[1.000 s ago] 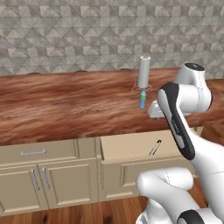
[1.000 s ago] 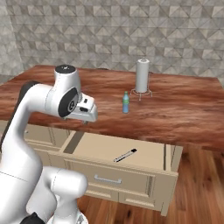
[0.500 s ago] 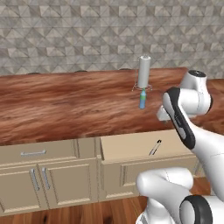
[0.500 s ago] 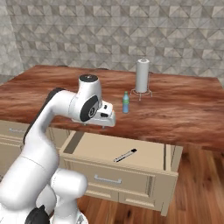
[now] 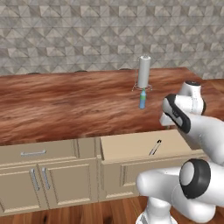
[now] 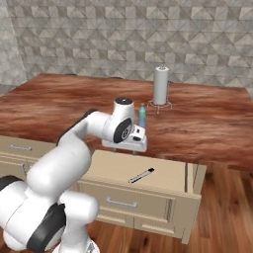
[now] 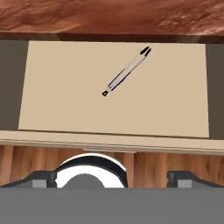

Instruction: Pick the tongs from the drawer and place it on the counter.

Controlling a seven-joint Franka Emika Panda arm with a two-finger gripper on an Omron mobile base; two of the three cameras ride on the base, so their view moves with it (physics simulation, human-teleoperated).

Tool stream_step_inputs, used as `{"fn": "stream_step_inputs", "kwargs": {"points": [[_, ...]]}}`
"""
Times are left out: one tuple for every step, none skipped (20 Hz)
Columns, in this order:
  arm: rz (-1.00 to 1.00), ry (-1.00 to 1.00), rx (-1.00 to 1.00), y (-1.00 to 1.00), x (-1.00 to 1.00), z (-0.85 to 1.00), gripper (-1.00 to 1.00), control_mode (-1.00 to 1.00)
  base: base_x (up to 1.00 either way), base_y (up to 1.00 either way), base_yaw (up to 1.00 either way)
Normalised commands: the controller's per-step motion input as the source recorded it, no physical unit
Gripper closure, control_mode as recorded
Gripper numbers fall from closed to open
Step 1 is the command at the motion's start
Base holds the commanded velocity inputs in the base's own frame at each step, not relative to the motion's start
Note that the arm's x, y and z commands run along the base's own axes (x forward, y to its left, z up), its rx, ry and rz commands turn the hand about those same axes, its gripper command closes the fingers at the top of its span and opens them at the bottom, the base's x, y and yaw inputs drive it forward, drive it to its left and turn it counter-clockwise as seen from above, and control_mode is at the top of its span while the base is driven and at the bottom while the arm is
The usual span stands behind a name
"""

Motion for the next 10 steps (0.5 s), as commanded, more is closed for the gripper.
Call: {"fn": "stream_step_inputs", "kwargs": {"points": [[-0.01,0.11,0.0,-0.34,0.36,-0.54,-1.0,-1.0,0.0,0.0,0.0],[-0.01,0.11,0.0,-0.31,0.31,-0.53,-1.0,-1.0,0.0,0.0,0.0],[0.0,0.11,0.0,-0.31,0.25,-0.51,-1.0,-1.0,0.0,0.0,0.0],[0.0,0.11,0.0,-0.29,0.19,-0.49,-1.0,-1.0,0.0,0.0,0.0],[0.0,0.11,0.0,-0.28,0.09,-0.47,-1.0,-1.0,0.0,0.0,0.0],[0.0,0.09,0.02,-0.24,0.0,-0.45,-1.0,-1.0,0.0,0.0,0.0],[0.0,0.08,0.03,-0.24,0.0,-0.45,-1.0,-1.0,0.0,0.0,0.0],[0.0,0.07,0.03,-0.24,0.0,-0.46,-1.0,-1.0,0.0,0.0,0.0],[0.0,0.08,0.03,-0.24,0.0,-0.47,-1.0,-1.0,0.0,0.0,0.0],[0.0,0.07,0.03,-0.24,0.0,-0.49,-1.0,-1.0,0.0,0.0,0.0]]}}
